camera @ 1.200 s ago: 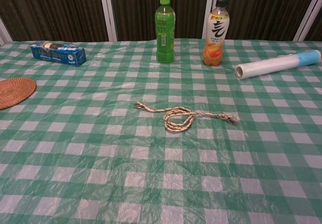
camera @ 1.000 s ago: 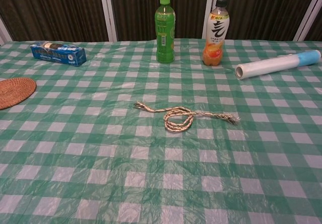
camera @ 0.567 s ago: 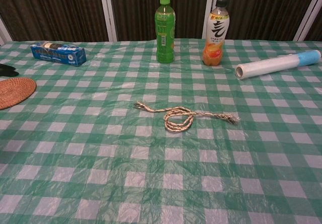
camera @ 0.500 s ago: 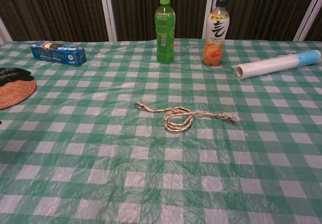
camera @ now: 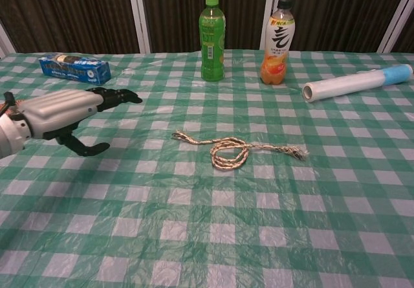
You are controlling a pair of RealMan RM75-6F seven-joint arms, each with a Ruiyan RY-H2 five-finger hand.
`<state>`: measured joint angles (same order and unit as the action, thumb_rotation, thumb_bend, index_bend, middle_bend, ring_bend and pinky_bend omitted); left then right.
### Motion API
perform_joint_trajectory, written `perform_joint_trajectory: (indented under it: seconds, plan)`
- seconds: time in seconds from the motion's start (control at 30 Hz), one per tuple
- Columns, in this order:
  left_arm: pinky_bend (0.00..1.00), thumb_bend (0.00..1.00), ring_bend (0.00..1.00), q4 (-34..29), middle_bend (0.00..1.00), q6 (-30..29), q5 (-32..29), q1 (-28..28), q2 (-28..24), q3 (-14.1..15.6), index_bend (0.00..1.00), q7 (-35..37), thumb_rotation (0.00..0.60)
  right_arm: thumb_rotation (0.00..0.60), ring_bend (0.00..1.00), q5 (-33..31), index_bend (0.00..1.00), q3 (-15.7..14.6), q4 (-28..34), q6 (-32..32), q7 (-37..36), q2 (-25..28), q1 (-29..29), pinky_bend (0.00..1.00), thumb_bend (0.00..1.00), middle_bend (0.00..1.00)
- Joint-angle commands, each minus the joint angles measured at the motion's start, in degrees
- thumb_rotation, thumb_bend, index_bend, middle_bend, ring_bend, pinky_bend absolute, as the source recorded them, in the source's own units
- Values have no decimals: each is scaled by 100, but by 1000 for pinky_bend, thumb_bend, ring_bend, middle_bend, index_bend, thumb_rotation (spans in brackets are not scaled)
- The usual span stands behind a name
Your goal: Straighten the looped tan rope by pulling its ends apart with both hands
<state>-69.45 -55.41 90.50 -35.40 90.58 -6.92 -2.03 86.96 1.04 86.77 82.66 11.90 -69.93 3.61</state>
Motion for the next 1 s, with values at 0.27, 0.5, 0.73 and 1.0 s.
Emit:
perform_joint_trajectory:
  seconds: [0.27, 0.5, 0.73, 1.0]
  plan:
    - [27, 426, 0, 1140, 0, 296, -200, -737, 953, -211, 187, 598, 600, 600, 0, -179, 0, 80, -41, -60, -54, 22, 14, 0, 400, 0]
    - [27, 424, 0, 1471, 0, 377, -263, -1091, 1398, -261, 287, 636, 600, 600, 0, -276, 0, 99, -76, -217, -51, 11, 82, 0, 400, 0]
    - [28, 424, 0, 2071, 0, 454, -426, -1372, 1961, -325, 320, 526, 600, 600, 0, -306, 0, 106, -98, -242, -168, 55, 93, 0, 400, 0]
    - [28, 426, 0, 2603, 0, 367, -506, -1478, 2311, -281, 388, 477, 600, 600, 0, -385, 0, 127, -144, -287, -258, 93, 103, 0, 400, 0]
